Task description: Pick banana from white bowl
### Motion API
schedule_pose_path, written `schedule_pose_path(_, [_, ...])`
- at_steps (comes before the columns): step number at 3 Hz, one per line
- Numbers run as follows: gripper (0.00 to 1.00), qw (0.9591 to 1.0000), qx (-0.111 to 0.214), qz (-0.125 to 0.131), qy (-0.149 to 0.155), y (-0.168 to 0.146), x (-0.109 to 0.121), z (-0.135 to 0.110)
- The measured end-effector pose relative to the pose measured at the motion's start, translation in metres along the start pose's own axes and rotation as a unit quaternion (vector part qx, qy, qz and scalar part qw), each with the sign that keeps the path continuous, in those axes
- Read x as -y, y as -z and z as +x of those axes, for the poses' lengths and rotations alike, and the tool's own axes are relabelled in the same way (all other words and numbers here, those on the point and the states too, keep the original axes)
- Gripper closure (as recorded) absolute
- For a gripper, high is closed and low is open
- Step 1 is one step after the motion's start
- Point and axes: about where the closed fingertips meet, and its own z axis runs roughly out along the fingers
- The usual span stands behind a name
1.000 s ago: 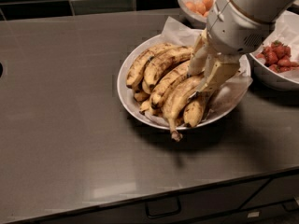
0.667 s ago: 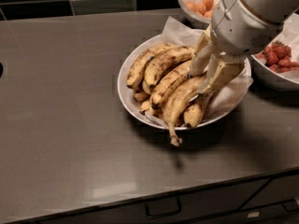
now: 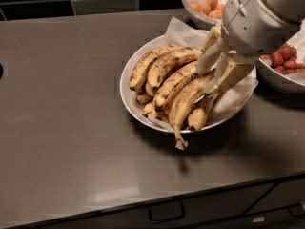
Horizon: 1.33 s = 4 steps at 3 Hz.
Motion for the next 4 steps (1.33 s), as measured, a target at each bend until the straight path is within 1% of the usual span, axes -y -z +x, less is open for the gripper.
schedule_pose_path(2, [1.0,0.9996,-0.001,0.026,0.014,0.019,0.003,-0.012])
schedule_pose_path(3, [1.0,0.9986,0.002,0.044,0.028,0.033,0.008,-0.021])
schedule_pose_path(4, [1.0,0.9963,0.008,0.07,0.049,0.052,0.009,-0.037])
